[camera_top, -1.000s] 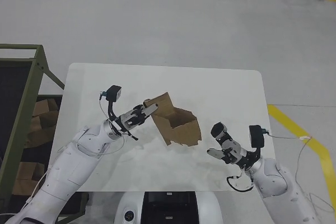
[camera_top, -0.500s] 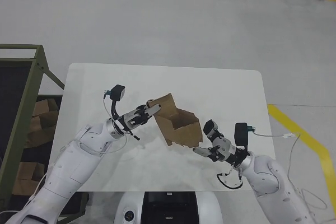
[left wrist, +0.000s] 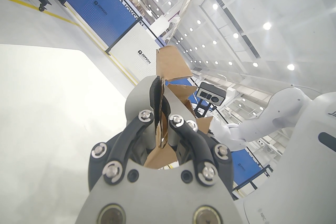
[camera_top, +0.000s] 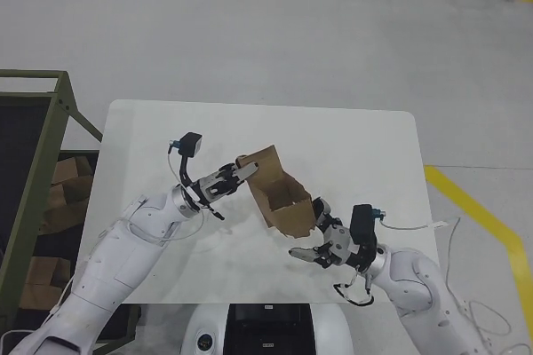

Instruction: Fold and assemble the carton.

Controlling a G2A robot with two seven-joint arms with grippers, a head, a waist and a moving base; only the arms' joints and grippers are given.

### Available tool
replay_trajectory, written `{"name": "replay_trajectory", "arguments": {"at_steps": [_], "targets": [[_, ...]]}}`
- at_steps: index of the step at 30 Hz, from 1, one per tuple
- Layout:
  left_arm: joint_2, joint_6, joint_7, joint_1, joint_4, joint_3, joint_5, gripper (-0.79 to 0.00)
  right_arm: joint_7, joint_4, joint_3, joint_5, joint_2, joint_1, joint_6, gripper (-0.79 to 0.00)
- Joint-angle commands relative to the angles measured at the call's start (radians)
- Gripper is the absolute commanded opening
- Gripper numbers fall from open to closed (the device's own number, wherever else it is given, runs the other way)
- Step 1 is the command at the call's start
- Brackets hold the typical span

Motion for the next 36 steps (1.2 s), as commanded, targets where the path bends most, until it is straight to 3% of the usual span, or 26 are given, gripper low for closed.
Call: {"name": "replay_trajectory", "arguments": {"at_steps": [1, 13, 18, 29, 36], "targets": [[-0.002, 0.002, -0.001, -0.002, 0.003, 0.001, -0.001, -0.785, -0.007, -0.007, -0.006, -0.020, 0.000, -0.004, 0.002, 0.000], [-0.010, 0.002, -0.023, -0.014, 0.023, 0.003, -0.047, -0.785, -0.018, -0.051, -0.040, -0.106, 0.000, -0.025, 0.029, 0.000], [-0.013, -0.004, -0.032, -0.016, 0.028, 0.000, -0.061, -0.785, -0.066, -0.038, -0.030, -0.071, 0.000, -0.030, 0.041, 0.000], [-0.016, -0.055, -0.064, -0.015, 0.035, -0.015, -0.183, -0.785, -0.135, 0.128, 0.055, 0.131, 0.020, -0.060, -0.215, 0.000], [-0.015, -0.061, -0.129, -0.023, 0.045, -0.015, -0.302, -0.785, -0.182, 0.184, -0.033, 0.225, 0.042, -0.006, -0.226, 0.000]]}}
